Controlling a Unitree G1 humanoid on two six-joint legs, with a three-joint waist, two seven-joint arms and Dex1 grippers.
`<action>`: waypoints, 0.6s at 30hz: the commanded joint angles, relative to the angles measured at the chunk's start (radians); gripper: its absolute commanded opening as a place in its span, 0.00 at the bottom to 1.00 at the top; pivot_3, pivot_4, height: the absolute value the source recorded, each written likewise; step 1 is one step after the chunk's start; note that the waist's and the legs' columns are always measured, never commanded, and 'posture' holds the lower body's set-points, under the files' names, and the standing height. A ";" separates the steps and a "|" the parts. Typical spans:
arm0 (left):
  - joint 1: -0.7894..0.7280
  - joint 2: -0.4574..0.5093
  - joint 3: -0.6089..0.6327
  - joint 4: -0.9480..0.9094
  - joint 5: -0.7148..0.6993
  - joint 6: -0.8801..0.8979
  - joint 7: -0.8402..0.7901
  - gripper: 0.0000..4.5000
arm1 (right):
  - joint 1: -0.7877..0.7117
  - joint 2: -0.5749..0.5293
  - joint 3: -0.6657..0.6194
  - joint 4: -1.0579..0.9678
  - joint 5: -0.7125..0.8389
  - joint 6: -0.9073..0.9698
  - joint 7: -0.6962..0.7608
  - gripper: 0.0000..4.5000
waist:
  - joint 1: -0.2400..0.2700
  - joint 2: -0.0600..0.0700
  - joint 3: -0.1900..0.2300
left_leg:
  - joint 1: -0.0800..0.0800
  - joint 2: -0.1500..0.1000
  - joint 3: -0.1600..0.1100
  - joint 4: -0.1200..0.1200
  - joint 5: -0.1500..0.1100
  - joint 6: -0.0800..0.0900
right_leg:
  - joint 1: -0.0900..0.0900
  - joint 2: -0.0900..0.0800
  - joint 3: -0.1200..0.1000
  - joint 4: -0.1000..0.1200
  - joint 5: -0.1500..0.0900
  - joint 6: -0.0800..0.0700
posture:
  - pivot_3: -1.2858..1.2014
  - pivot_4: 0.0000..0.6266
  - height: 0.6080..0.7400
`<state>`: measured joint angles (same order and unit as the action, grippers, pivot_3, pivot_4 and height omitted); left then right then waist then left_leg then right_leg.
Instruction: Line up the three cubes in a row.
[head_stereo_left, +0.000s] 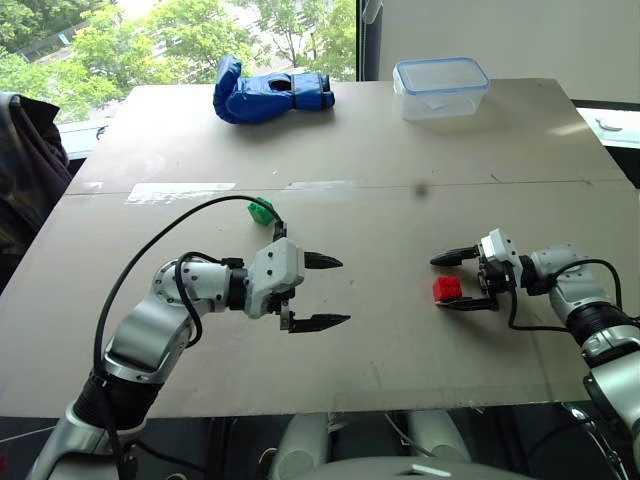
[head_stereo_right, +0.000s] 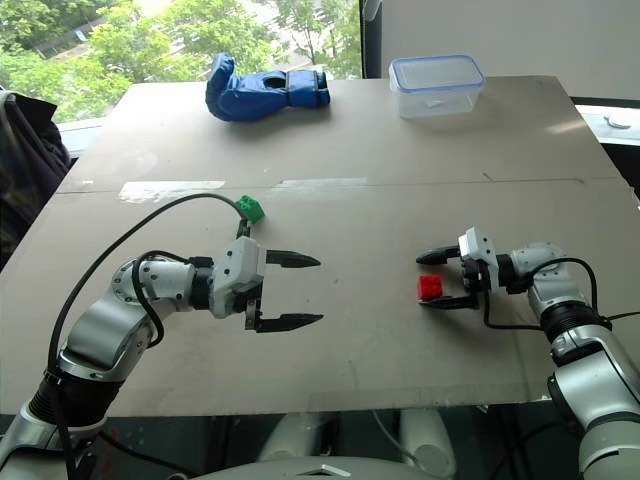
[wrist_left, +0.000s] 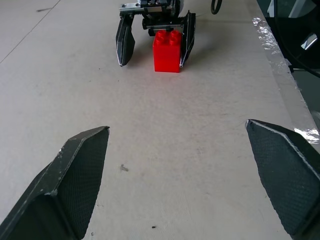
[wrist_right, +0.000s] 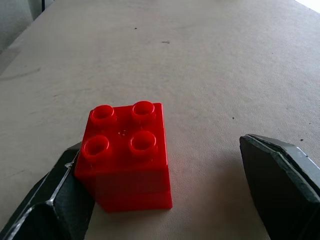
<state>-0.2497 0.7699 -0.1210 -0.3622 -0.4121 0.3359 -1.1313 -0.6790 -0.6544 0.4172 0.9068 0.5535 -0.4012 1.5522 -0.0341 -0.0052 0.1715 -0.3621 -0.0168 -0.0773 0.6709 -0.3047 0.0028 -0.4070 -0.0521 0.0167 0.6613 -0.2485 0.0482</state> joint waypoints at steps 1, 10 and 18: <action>-0.007 0.008 0.013 -0.025 -0.003 -0.007 -0.004 1.00 | -0.013 -0.005 -0.016 -0.011 0.016 -0.018 0.062 0.98 | 0.000 0.000 0.000 | 0.000 0.000 0.000 0.000 0.000 0.000 | 0.000 0.000 0.000 0.000 0.000 0.000 | 0.52 0.24 1.00; -0.016 0.004 0.007 -0.021 -0.002 -0.005 -0.006 1.00 | -0.020 -0.032 -0.008 -0.002 0.024 -0.028 0.062 0.98 | 0.000 0.000 0.000 | 0.000 0.000 0.000 0.000 0.000 0.000 | 0.000 0.000 0.000 0.000 0.000 0.000 | 0.52 0.24 1.00; -0.022 0.001 0.001 -0.018 -0.002 -0.006 -0.010 1.00 | -0.017 -0.048 0.005 -0.004 0.020 -0.042 0.062 0.98 | -0.001 0.000 0.000 | 0.000 0.000 0.000 0.000 0.000 0.000 | 0.000 0.000 0.000 0.001 0.000 0.000 | 0.52 0.24 1.00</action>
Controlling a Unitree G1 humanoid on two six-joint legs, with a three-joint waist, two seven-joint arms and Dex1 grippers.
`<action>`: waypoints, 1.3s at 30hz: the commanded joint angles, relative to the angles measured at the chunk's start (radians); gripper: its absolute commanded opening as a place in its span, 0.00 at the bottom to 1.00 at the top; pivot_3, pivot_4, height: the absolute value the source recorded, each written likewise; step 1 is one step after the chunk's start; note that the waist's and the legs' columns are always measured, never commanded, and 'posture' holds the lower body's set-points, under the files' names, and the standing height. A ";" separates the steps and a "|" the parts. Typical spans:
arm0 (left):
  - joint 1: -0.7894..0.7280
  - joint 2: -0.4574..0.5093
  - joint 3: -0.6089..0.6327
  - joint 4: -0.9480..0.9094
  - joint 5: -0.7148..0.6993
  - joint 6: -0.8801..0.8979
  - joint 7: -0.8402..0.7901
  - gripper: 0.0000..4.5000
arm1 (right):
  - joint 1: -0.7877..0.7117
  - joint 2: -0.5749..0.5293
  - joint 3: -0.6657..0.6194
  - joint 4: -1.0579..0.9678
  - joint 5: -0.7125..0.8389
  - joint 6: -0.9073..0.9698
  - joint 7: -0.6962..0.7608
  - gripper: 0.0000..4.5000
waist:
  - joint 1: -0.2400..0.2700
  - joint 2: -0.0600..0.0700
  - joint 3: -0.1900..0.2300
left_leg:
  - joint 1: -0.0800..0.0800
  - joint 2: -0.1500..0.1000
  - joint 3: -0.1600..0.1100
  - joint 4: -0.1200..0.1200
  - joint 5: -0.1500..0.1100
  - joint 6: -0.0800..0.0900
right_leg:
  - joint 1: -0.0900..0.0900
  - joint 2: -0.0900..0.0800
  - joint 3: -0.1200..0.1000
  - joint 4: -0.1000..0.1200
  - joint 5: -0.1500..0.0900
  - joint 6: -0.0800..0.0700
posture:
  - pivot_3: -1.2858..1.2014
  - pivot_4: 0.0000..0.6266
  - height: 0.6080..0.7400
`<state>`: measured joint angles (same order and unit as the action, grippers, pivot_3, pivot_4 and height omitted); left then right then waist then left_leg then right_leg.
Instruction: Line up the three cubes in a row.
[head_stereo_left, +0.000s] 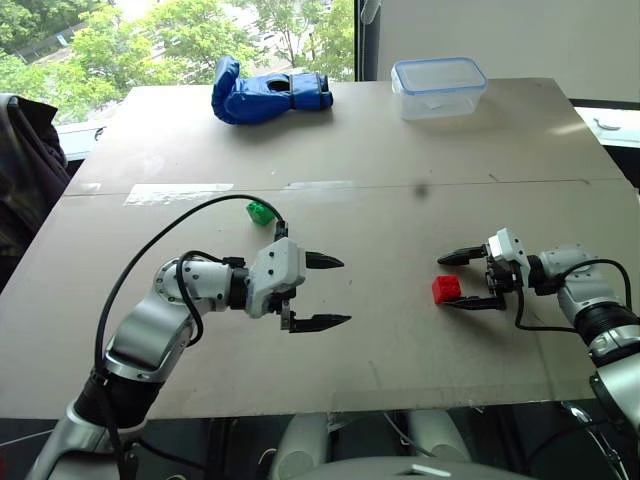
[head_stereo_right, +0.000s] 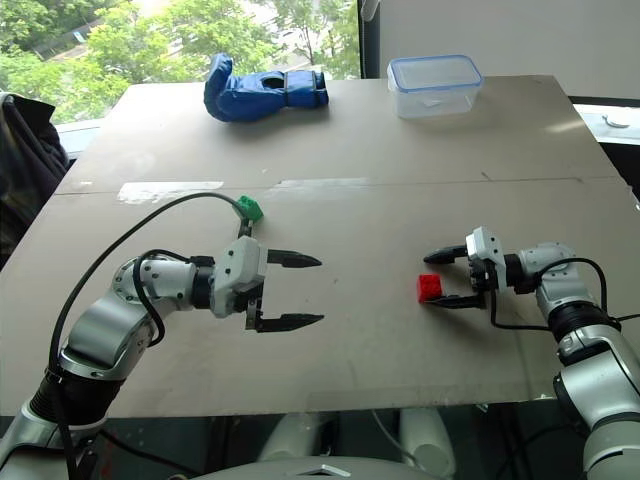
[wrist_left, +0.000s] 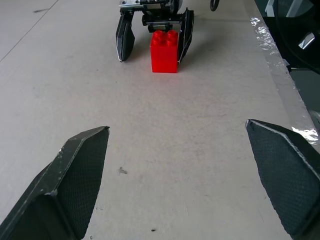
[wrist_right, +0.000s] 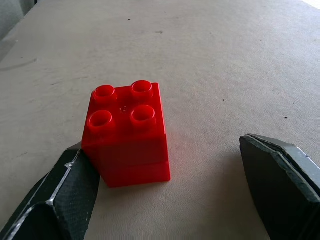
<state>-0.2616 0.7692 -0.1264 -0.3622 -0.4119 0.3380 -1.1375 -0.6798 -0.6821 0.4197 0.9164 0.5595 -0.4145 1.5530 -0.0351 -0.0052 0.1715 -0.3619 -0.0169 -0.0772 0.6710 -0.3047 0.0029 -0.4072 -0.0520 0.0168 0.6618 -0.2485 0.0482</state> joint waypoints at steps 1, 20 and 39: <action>-0.011 0.001 0.006 -0.019 -0.002 -0.007 -0.004 1.00 | -0.016 -0.021 0.003 -0.012 0.014 -0.031 0.061 0.98 | 0.000 0.000 0.000 | 0.000 0.000 0.000 0.000 0.000 0.000 | 0.000 0.000 0.000 0.000 0.000 0.000 | 0.52 0.24 1.00; -0.018 -0.001 0.001 -0.013 0.001 -0.008 -0.007 1.00 | -0.051 -0.031 0.025 0.050 -0.023 -0.080 0.061 0.98 | -0.001 0.000 0.000 | 0.000 0.000 0.000 0.000 0.000 0.000 | 0.000 0.000 0.000 0.000 0.000 0.000 | 0.52 0.24 1.00; -0.003 -0.002 0.001 -0.016 0.009 -0.012 -0.008 1.00 | -0.051 -0.047 0.031 0.049 -0.030 -0.082 0.061 0.98 | 0.000 0.000 0.000 | 0.000 0.000 0.000 0.001 0.000 0.000 | 0.000 0.000 0.000 0.000 0.000 0.000 | 0.52 0.24 1.00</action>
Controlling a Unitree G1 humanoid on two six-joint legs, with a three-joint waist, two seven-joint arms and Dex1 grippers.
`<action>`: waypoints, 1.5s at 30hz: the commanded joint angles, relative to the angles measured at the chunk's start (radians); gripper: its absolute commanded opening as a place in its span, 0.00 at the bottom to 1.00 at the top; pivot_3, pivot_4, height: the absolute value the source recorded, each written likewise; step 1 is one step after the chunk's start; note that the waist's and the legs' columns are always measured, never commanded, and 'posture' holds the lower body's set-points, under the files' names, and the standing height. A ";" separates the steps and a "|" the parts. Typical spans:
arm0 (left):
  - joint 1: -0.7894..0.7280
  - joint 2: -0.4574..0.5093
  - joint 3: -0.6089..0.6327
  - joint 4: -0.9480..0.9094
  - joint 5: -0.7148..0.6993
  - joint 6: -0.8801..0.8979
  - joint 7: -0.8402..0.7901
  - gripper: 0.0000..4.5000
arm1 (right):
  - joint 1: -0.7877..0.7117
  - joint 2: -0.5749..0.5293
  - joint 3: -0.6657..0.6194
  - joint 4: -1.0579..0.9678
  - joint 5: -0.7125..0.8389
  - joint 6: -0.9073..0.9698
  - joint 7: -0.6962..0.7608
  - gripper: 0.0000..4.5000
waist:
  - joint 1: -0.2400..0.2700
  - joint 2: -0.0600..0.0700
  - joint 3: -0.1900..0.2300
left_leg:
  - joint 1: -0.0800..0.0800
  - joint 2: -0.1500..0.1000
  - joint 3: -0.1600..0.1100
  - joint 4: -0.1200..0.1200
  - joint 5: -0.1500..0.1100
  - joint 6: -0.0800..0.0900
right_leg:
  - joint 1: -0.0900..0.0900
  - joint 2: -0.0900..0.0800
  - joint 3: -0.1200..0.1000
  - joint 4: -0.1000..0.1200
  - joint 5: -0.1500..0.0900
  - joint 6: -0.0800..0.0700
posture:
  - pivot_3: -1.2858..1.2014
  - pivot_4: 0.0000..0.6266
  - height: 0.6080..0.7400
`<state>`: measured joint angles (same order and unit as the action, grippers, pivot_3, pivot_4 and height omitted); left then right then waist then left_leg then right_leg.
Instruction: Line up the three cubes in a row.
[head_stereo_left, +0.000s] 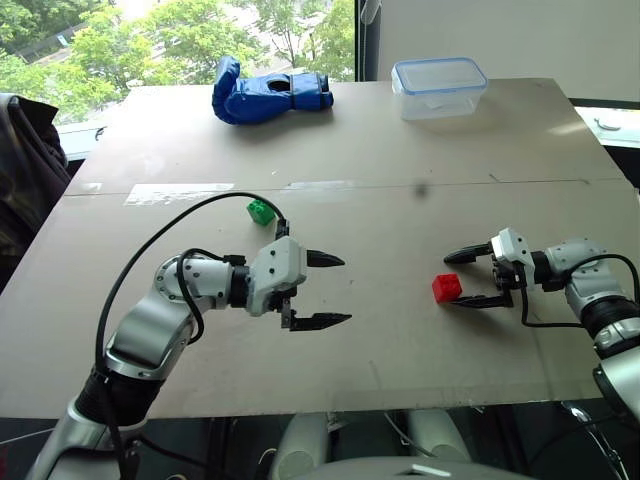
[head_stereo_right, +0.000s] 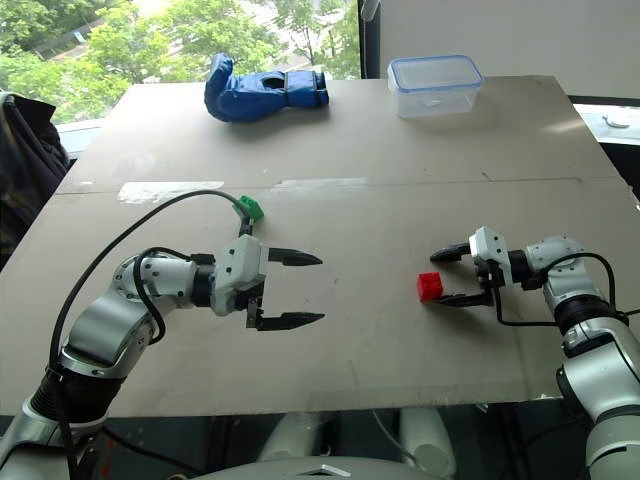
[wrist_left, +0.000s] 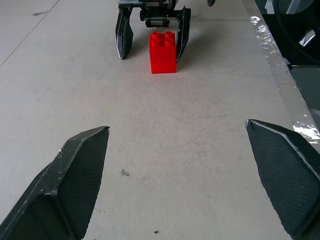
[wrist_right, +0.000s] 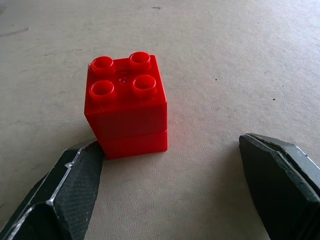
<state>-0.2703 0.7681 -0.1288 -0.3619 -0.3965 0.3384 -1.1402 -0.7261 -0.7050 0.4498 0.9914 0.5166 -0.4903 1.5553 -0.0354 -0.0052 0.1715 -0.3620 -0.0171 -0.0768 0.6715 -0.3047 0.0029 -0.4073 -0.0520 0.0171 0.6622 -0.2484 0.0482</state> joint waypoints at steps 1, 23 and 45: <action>0.011 0.000 0.006 -0.018 -0.006 -0.015 -0.006 1.00 | 0.002 -0.032 0.010 -0.043 0.022 0.000 0.059 0.98 | 0.000 0.000 0.000 | 0.000 0.000 0.000 0.000 0.000 0.000 | 0.000 0.000 0.000 0.000 0.000 0.000 | 0.52 0.24 1.00; 0.185 -0.381 0.251 -0.127 0.239 0.142 0.870 1.00 | 0.331 -0.110 -0.364 -1.008 0.257 0.565 -0.492 0.98 | 0.026 0.000 -0.001 | -0.002 0.002 -0.002 0.001 -0.002 0.003 | -0.001 -0.003 0.003 0.001 0.002 -0.001 | 0.52 0.24 1.00; -0.224 -0.662 0.142 0.497 0.527 0.088 1.299 1.00 | 0.481 0.105 -0.423 -1.386 0.051 0.814 -0.879 0.98 | 0.049 -0.003 -0.002 | -0.008 -0.007 -0.004 0.005 0.001 -0.002 | -0.004 -0.002 -0.002 0.000 0.004 0.002 | 0.52 0.24 1.00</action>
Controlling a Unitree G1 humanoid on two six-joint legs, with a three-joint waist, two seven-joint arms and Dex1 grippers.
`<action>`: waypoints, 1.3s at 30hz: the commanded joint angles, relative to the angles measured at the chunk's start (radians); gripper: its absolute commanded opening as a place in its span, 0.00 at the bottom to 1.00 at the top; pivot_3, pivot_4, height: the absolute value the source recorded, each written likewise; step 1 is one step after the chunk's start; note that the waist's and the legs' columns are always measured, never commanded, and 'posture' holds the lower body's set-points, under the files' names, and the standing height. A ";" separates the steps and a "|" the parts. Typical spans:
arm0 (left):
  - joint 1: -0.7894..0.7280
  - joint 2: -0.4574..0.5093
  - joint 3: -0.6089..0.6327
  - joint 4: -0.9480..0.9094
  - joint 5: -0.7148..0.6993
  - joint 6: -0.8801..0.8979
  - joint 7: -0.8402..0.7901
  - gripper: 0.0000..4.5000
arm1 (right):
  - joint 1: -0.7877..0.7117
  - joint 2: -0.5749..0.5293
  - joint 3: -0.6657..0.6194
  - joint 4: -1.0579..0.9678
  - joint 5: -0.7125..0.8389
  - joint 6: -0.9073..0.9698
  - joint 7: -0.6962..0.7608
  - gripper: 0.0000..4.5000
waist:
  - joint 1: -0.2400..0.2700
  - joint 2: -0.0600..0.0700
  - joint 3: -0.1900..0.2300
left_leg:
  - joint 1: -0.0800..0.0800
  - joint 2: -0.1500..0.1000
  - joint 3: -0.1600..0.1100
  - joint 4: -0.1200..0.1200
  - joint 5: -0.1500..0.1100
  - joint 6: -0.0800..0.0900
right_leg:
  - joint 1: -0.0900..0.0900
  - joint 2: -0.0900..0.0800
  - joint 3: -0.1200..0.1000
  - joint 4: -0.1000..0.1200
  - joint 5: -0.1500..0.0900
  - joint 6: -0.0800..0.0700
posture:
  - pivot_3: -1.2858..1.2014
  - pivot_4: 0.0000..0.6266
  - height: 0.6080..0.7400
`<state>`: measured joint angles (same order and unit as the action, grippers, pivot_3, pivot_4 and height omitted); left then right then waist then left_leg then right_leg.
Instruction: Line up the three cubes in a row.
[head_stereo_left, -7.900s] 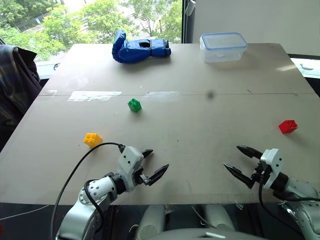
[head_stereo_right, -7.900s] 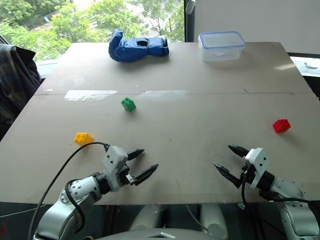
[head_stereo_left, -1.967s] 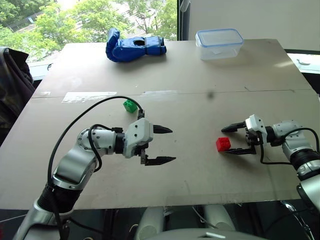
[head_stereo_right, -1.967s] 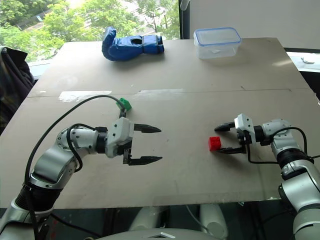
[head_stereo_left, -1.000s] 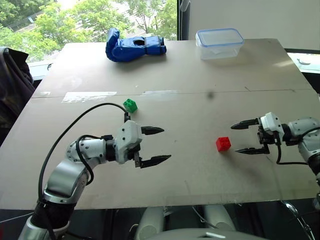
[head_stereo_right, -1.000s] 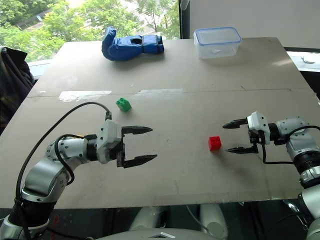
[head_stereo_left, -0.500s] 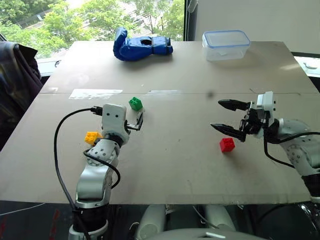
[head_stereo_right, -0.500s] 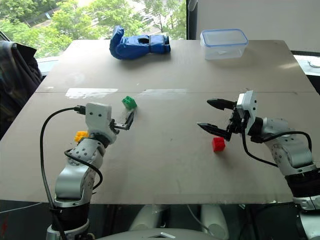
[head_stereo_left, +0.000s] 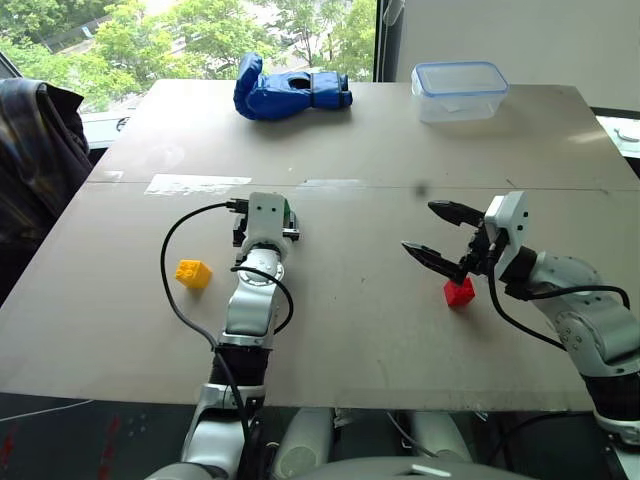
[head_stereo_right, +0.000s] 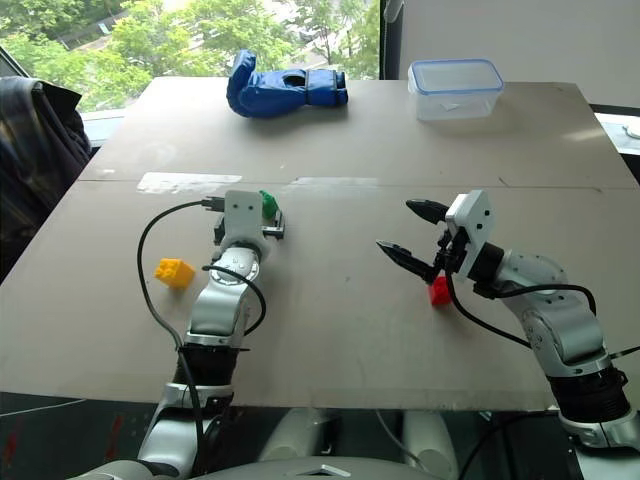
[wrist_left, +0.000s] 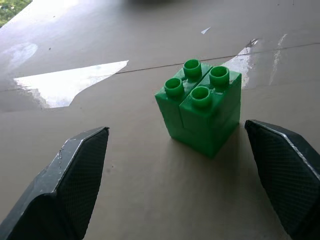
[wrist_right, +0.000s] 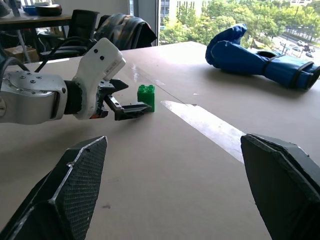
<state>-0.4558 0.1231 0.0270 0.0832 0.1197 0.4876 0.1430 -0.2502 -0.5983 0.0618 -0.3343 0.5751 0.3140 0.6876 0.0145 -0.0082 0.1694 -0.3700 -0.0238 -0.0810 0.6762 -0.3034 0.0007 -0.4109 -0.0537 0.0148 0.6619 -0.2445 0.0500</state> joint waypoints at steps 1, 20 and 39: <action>-0.052 -0.024 -0.015 0.076 0.012 -0.076 0.018 1.00 | 0.008 -0.003 -0.041 -0.062 -0.015 0.011 -0.011 0.98 | -0.002 0.000 0.000 | 0.000 0.000 0.000 0.000 0.000 0.000 | 0.000 0.000 0.000 0.000 0.000 0.000 | 0.52 0.24 1.00; -0.194 -0.122 0.064 0.329 0.010 -0.134 0.270 1.00 | 0.040 0.006 -0.089 -0.055 -0.076 -0.013 0.013 0.98 | -0.003 -0.001 0.000 | 0.000 -0.001 0.001 0.001 0.000 0.000 | -0.001 0.000 0.000 0.001 0.000 0.001 | 0.52 0.24 1.00; -0.170 -0.182 0.112 0.276 0.024 -0.018 0.429 0.81 | 0.039 0.014 -0.097 -0.061 -0.072 0.009 0.058 1.00 | -0.010 -0.001 -0.001 | 0.001 -0.001 0.002 0.001 0.000 0.000 | 0.000 0.001 0.002 0.002 0.000 0.001 | 0.52 0.24 1.00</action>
<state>-0.6468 -0.0655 0.1177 0.3619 0.1330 0.4526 0.5472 -0.2038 -0.5809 -0.0069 -0.3569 0.4862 0.3256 0.7373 0.0044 -0.0090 0.1684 -0.3686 -0.0247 -0.0786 0.6777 -0.3033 0.0006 -0.4112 -0.0529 0.0168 0.6636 -0.2441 0.0508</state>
